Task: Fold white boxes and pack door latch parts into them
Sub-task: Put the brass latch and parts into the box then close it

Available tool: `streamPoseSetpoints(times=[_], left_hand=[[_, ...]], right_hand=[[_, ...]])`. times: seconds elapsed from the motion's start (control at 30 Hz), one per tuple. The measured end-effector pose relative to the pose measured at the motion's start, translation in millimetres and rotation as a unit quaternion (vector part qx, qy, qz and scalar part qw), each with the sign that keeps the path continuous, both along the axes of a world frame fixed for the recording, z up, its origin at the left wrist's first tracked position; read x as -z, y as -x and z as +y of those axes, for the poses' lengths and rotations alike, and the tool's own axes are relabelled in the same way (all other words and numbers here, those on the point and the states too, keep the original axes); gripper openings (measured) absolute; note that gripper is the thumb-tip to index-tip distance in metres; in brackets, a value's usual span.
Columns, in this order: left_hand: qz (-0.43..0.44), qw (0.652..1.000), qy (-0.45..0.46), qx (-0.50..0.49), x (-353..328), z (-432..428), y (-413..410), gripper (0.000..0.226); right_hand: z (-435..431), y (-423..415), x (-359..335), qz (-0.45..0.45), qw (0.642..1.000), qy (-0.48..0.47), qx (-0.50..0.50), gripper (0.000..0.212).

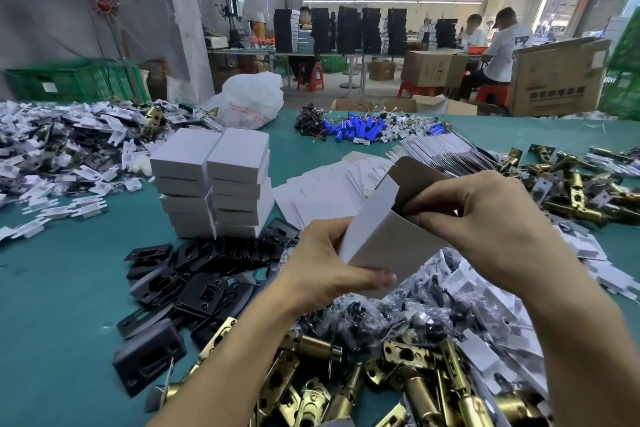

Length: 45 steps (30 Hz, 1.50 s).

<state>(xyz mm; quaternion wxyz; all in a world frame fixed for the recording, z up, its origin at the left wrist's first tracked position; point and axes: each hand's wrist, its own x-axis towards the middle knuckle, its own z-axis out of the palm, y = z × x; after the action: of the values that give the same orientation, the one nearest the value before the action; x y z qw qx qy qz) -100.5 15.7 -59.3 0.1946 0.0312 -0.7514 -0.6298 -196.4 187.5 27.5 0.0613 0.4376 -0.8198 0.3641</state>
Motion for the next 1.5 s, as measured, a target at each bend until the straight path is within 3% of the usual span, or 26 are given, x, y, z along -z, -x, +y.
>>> streamPoseSetpoints(times=[0.1,0.2,0.33,0.4,0.5,0.53,0.63,0.73,0.87,1.0,1.1,1.2,1.27,1.4,1.5], left_hand=[[0.009,1.0,-0.014,-0.01,0.3,-1.3,0.2,0.041],[0.024,0.998,-0.046,-0.032,-1.2,-2.5,1.3,0.042],[0.047,0.988,-0.135,-0.052,-6.9,-5.4,0.7,0.054],[0.056,0.978,-0.19,-0.072,-9.5,-7.1,0.4,0.062],[0.088,0.953,-0.277,-0.09,-11.5,-8.9,0.7,0.07],[0.1,0.946,-0.294,-0.096,-12.1,-9.1,0.3,0.072],[0.12,0.941,-0.29,-0.123,-13.9,-9.7,-1.1,0.077],[0.134,0.94,-0.277,-0.149,-14.9,-10.3,-1.0,0.083],[0.161,0.942,-0.247,-0.164,-12.2,-10.1,0.7,0.061],[0.139,0.962,-0.177,-0.157,-8.5,-6.9,2.0,0.049],[0.116,0.972,-0.149,-0.142,-7.0,-5.5,2.3,0.035],[0.086,0.983,-0.132,-0.096,-6.7,-4.6,2.2,0.034],[0.063,0.988,-0.119,-0.077,-6.3,-4.2,2.2,0.034],[0.018,0.994,-0.106,-0.03,-5.3,-3.0,0.9,0.037],[-0.017,0.994,-0.105,0.012,-5.9,-1.0,-1.0,0.04]], right_hand=[[-0.1,0.2,0.4,0.011,0.999,0.044,0.01,0.018],[0.9,-1.5,-2.1,0.008,0.986,0.168,0.015,0.018],[-1.4,1.3,3.2,-0.068,0.967,0.238,0.053,0.013],[-3.5,4.4,7.7,-0.111,0.974,0.187,0.06,0.015],[-5.5,10.4,17.9,-0.096,0.992,-0.026,0.073,0.013],[-5.9,11.0,21.3,-0.096,0.987,-0.11,0.073,0.01],[-3.2,11.1,27.7,-0.146,0.949,-0.274,0.062,0.032],[-0.2,11.3,27.8,-0.186,0.933,-0.299,0.074,0.041],[-1.1,13.1,30.3,-0.164,0.937,-0.297,0.08,0.043],[3.7,15.4,22.9,-0.109,0.968,-0.216,0.06,0.033],[7.7,13.9,11.1,-0.056,0.997,-0.035,0.045,0.025],[9.0,1.5,-3.3,-0.053,0.977,0.208,-0.019,0.028],[5.1,-5.6,-7.0,-0.032,0.95,0.306,-0.057,0.028],[-1.9,-6.7,-5.9,0.035,0.924,0.377,-0.048,0.024],[-0.2,-3.6,-5.2,0.068,0.937,0.339,-0.056,0.025]])
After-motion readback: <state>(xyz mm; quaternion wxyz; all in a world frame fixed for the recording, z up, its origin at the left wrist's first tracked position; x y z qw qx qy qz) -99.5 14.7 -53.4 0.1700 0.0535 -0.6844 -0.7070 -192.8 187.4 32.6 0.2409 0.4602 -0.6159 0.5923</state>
